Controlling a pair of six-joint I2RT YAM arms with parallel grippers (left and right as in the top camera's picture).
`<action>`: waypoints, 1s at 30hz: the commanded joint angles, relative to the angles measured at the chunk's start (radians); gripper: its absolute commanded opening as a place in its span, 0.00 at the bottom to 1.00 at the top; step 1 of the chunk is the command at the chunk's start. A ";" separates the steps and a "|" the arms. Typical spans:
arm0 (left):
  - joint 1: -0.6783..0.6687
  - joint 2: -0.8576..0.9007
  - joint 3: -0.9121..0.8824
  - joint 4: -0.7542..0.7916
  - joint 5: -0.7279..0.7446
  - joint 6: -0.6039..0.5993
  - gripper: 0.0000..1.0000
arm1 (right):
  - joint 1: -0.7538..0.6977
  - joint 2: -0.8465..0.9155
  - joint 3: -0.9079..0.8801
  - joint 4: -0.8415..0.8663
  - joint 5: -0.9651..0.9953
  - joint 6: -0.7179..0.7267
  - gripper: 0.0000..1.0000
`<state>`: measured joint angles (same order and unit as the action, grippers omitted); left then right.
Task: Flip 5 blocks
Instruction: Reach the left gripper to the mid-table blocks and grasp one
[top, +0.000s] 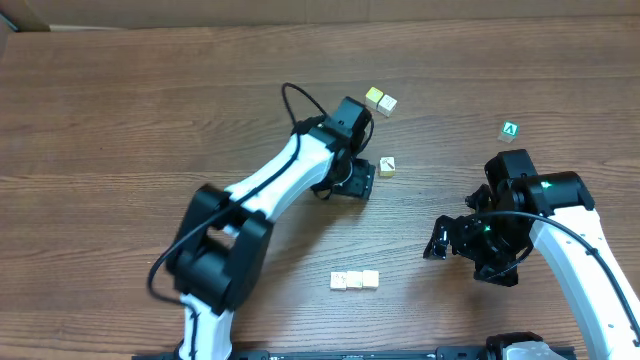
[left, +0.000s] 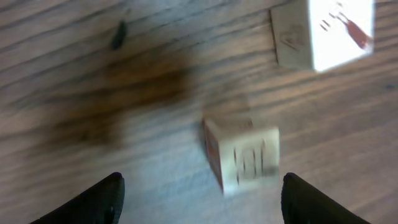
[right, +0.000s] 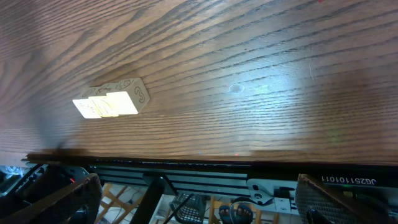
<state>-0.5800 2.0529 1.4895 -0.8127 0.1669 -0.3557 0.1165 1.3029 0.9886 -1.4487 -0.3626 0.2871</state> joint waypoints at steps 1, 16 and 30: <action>0.003 0.074 0.106 -0.014 0.041 0.042 0.72 | -0.005 0.000 0.019 0.003 -0.005 -0.006 1.00; 0.002 0.129 0.121 -0.055 0.044 0.042 0.41 | -0.005 0.000 0.019 0.006 -0.005 -0.006 1.00; 0.011 0.113 0.274 -0.270 -0.061 0.040 0.09 | -0.005 0.000 0.019 0.002 -0.005 -0.006 1.00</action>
<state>-0.5800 2.1696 1.6714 -1.0309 0.1753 -0.3176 0.1165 1.3029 0.9886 -1.4490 -0.3622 0.2874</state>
